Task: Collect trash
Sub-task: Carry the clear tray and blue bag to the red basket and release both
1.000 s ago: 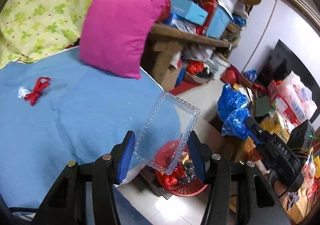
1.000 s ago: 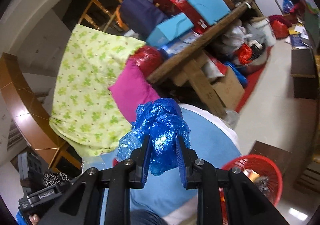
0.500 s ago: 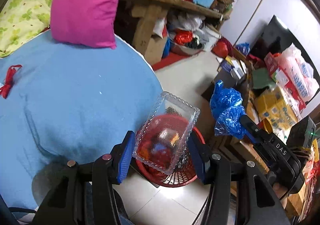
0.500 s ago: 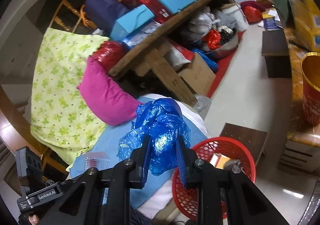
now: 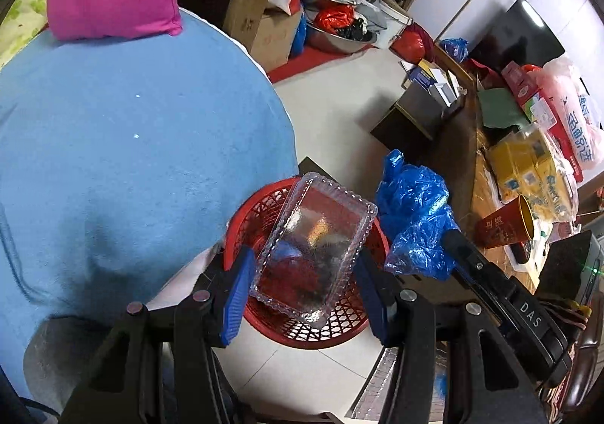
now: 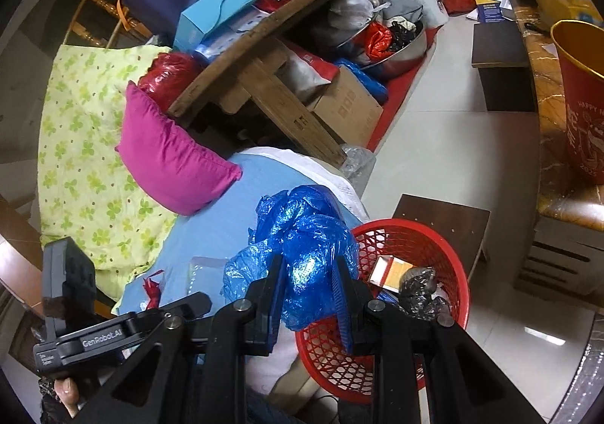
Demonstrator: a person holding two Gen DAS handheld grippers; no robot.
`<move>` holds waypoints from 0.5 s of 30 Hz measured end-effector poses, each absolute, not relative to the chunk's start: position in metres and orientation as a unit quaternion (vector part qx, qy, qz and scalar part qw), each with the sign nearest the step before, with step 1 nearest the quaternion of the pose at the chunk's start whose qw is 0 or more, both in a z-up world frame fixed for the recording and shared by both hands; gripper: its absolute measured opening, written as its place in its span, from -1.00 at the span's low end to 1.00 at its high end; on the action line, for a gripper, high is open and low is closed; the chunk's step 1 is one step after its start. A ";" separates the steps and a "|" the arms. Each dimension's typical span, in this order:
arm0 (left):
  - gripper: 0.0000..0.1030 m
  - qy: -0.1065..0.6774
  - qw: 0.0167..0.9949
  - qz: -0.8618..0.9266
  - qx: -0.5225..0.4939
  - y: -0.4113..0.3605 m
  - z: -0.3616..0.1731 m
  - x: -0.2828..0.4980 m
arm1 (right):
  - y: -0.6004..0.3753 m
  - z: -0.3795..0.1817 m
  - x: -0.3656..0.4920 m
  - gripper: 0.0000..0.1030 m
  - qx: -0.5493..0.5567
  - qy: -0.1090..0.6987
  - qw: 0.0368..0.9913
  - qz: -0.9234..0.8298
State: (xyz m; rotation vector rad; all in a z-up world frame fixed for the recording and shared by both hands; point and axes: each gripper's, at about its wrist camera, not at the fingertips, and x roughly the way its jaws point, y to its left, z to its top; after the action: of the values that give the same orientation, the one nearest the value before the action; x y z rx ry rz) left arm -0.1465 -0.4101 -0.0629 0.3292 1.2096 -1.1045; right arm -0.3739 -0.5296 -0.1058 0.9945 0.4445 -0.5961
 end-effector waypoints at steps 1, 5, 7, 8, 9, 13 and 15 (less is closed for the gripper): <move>0.08 0.539 0.670 -0.490 0.146 -0.413 -0.064 -0.147 | -0.530 -0.107 -0.374 -0.49 0.465 0.210 0.812 -0.283; 0.08 0.544 0.666 -0.489 0.150 -0.419 -0.070 -0.148 | -0.527 -0.106 -0.375 -0.49 0.461 0.216 0.810 -0.291; 0.08 0.544 0.663 -0.491 0.152 -0.418 -0.070 -0.148 | -0.526 -0.105 -0.374 -0.49 0.454 0.218 0.812 -0.294; 0.08 0.543 0.663 -0.491 0.153 -0.419 -0.071 -0.148 | -0.526 -0.104 -0.375 -0.48 0.453 0.218 0.813 -0.295; 0.08 0.545 0.662 -0.492 0.153 -0.420 -0.071 -0.148 | -0.525 -0.103 -0.375 -0.48 0.451 0.219 0.813 -0.296; 0.12 0.554 0.656 -0.493 0.144 -0.423 -0.078 -0.149 | -0.524 -0.104 -0.377 -0.48 0.449 0.220 0.812 -0.302; 0.13 0.555 0.653 -0.495 0.145 -0.425 -0.082 -0.153 | -0.524 -0.105 -0.379 -0.47 0.450 0.221 0.809 -0.307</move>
State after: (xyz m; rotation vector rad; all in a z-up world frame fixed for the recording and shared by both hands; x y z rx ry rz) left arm -0.1532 -0.4252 -0.0825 0.3298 1.2589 -1.1234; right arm -0.3789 -0.5245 -0.1047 0.9621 0.4720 -0.6562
